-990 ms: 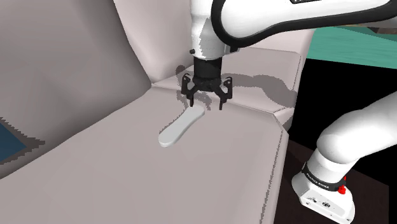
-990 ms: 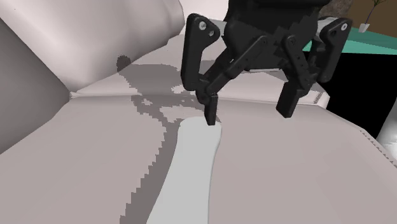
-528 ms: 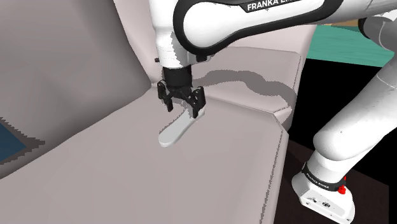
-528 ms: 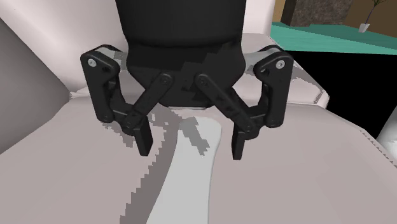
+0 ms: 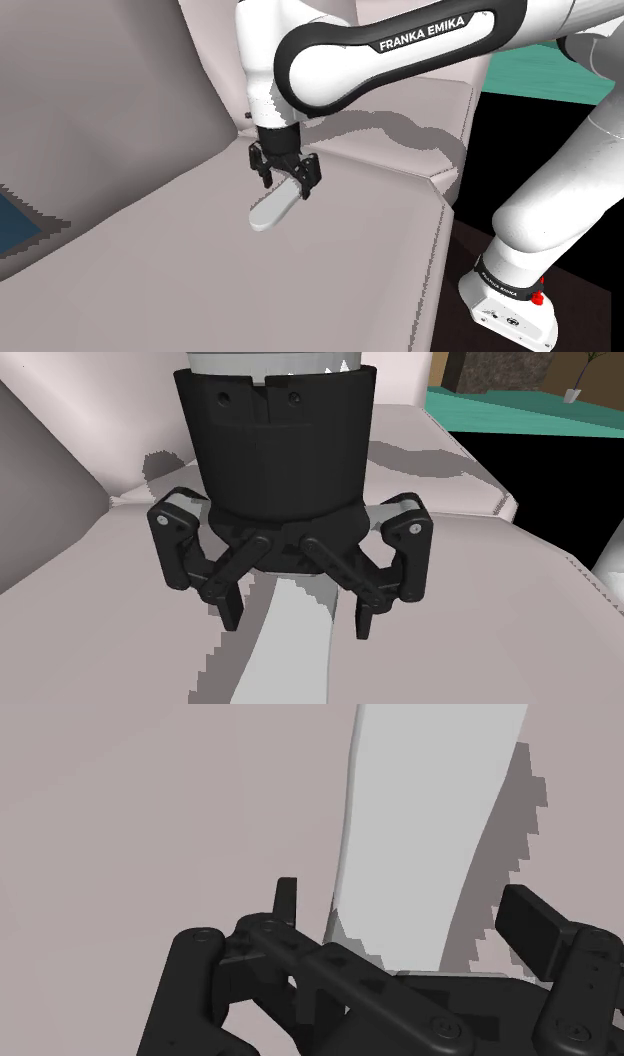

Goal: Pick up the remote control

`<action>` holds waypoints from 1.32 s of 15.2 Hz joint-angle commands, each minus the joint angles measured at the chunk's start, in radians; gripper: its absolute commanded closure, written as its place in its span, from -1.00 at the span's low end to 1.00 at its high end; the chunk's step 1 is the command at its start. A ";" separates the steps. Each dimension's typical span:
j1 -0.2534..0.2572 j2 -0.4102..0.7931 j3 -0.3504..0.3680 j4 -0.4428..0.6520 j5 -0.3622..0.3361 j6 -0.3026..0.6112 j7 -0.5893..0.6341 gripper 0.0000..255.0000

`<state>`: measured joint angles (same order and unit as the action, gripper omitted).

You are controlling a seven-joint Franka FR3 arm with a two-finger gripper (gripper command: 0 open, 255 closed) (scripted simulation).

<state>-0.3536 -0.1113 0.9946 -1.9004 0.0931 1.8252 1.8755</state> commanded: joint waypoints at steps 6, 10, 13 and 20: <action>0.000 0.002 0.001 -0.003 -0.002 0.005 0.001 1.00; 0.000 0.001 0.000 -0.004 -0.001 0.005 0.000 1.00; -0.001 -0.003 -0.003 0.034 0.002 -0.035 -0.002 1.00; -0.004 0.002 -0.006 0.131 -0.004 -0.129 0.003 1.00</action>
<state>-0.3575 -0.1167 0.9856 -1.7861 0.0947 1.7080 1.8726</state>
